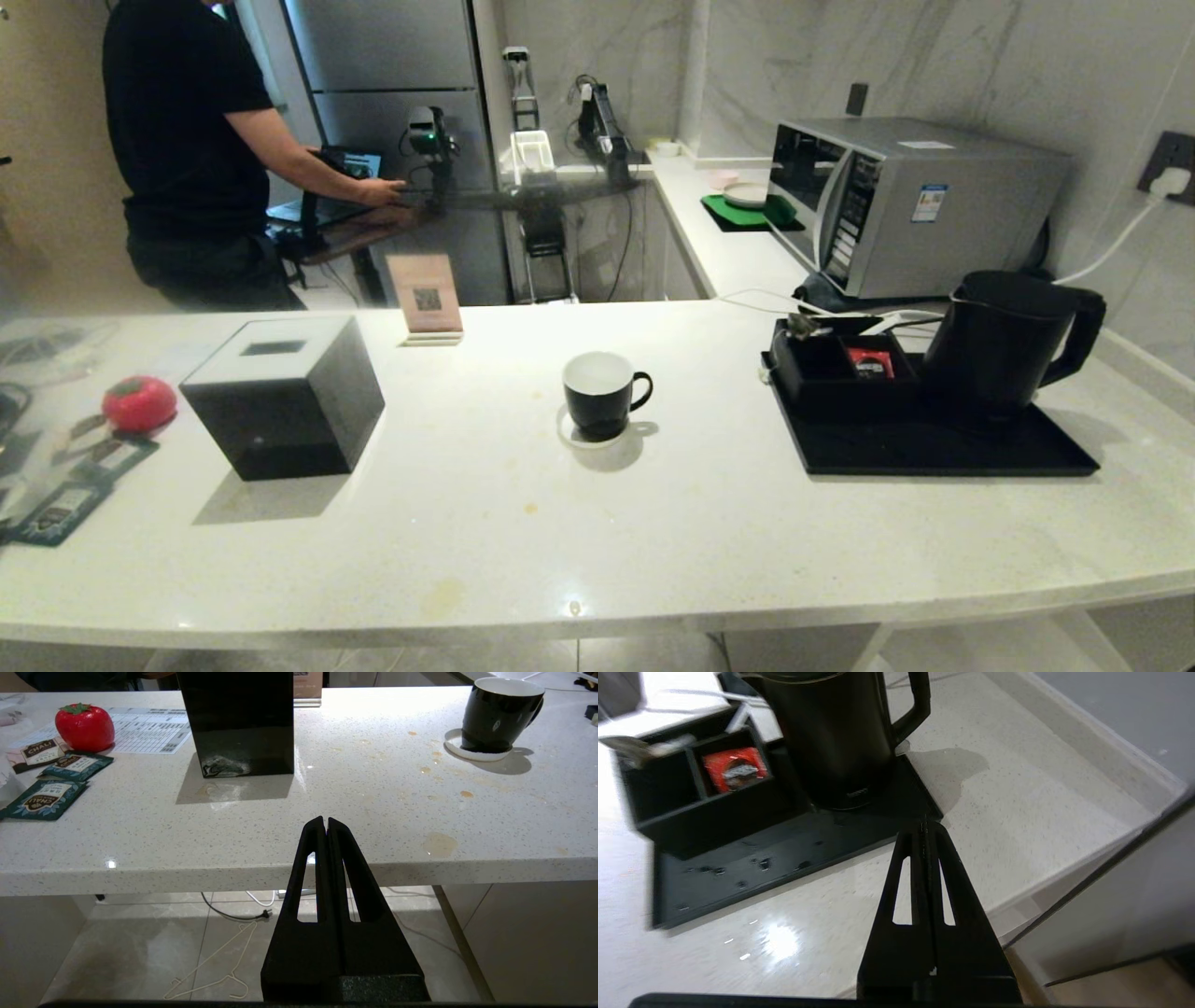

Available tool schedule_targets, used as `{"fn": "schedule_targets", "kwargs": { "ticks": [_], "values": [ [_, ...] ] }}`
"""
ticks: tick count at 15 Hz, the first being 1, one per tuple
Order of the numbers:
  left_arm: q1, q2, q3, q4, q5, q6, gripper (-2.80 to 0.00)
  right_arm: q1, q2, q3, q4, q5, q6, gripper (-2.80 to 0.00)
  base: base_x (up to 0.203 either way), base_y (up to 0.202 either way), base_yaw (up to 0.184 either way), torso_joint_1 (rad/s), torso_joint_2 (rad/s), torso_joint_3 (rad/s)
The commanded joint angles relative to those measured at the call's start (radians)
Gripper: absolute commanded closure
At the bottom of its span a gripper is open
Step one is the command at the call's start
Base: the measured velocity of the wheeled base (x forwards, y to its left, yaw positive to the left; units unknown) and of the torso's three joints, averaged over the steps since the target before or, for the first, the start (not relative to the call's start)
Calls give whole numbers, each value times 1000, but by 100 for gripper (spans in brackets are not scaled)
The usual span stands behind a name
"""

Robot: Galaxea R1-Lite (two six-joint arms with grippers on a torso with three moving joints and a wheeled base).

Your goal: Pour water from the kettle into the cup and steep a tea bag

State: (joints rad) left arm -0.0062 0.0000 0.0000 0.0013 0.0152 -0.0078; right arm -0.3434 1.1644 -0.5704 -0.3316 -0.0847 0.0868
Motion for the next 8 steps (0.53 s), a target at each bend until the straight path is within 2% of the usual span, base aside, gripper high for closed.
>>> {"fn": "schedule_targets", "kwargs": {
  "ticks": [1, 5, 8],
  "values": [
    [0, 2, 0, -1, 0, 0, 0, -27, 138, -2, -51, 1, -35, 0, 0, 0, 0, 0, 0, 0],
    [0, 2, 0, -1, 0, 0, 0, -88, 309, -12, -162, 2, -96, 0, 0, 0, 0, 0, 0, 0],
    [0, 2, 0, 0, 0, 0, 0, -102, 437, -18, -292, 4, -121, 0, 0, 0, 0, 0, 0, 0]
  ]
}}
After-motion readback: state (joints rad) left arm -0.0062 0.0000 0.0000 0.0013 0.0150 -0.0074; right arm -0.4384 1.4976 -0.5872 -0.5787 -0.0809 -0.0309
